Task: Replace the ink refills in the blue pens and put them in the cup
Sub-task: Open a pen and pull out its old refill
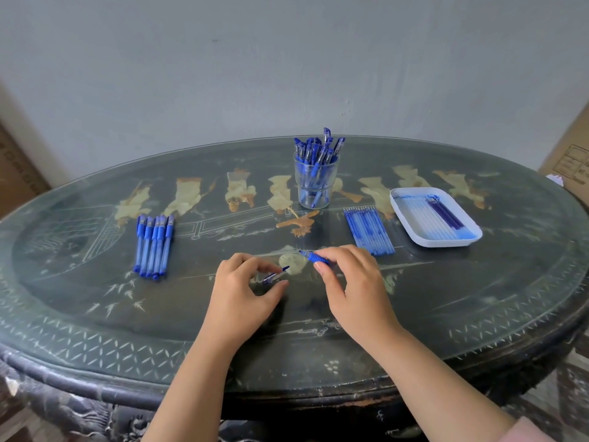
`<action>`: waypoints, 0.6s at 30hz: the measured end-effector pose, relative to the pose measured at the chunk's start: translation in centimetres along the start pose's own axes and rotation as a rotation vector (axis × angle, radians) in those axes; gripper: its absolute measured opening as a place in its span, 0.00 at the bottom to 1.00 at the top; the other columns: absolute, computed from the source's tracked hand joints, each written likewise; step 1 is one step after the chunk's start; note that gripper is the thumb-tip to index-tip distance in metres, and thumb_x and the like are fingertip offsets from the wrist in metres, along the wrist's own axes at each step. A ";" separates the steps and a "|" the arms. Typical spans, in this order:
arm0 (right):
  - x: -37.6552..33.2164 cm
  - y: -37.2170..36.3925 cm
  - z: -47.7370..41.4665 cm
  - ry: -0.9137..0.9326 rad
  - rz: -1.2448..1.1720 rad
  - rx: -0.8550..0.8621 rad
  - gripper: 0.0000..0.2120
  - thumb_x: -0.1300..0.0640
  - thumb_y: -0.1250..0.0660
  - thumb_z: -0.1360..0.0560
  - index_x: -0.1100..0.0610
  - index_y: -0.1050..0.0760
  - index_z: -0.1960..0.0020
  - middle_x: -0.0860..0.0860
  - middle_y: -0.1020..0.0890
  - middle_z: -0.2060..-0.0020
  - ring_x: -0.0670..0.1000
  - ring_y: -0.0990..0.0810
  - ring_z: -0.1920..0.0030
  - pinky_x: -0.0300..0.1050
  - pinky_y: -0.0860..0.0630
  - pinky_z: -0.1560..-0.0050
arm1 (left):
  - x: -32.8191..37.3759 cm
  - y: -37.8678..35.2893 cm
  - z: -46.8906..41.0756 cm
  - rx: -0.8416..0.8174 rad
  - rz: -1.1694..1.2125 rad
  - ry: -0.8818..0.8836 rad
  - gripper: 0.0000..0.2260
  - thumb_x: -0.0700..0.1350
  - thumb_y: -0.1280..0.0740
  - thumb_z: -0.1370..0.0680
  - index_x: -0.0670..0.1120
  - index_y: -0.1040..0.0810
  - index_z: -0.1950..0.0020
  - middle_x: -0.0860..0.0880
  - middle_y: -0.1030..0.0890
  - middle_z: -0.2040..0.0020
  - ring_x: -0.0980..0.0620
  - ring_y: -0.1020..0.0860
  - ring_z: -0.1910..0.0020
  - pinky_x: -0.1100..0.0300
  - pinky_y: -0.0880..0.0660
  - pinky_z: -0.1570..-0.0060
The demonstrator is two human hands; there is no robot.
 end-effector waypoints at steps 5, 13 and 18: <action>-1.7 2.2 -1.9 -0.236 -0.193 0.063 0.06 0.50 0.31 0.24 0.50 0.18 0.50 0.36 0.19 0.60 0.41 0.21 0.54 0.30 0.30 0.52 | 1.5 0.9 0.2 -0.005 0.258 0.025 0.12 0.50 0.20 0.35 0.52 0.18 0.55 0.58 0.17 0.56 0.57 0.21 0.55 0.73 0.30 0.53; -4.3 2.7 -2.6 -0.519 -0.566 -0.086 0.03 0.51 0.27 0.27 0.46 0.17 0.54 0.42 0.15 0.58 0.47 0.19 0.53 0.43 0.22 0.49 | 3.6 0.8 -0.1 -0.197 0.648 0.184 0.13 0.44 0.20 0.37 0.45 0.17 0.56 0.48 0.15 0.58 0.52 0.17 0.58 0.64 0.23 0.53; -4.7 3.1 -2.8 -0.555 -0.571 -0.120 0.04 0.51 0.27 0.27 0.47 0.17 0.53 0.43 0.15 0.57 0.47 0.19 0.52 0.44 0.22 0.47 | 3.9 0.8 -0.3 -0.182 0.623 0.184 0.07 0.37 0.22 0.32 0.44 0.17 0.57 0.48 0.15 0.59 0.51 0.17 0.59 0.65 0.24 0.56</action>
Point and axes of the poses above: each hand's wrist, its own z-axis away from the middle knuckle, its own y-axis out of the back of the hand, x = y × z, the point moved 1 cm from there along -z, towards the middle knuckle
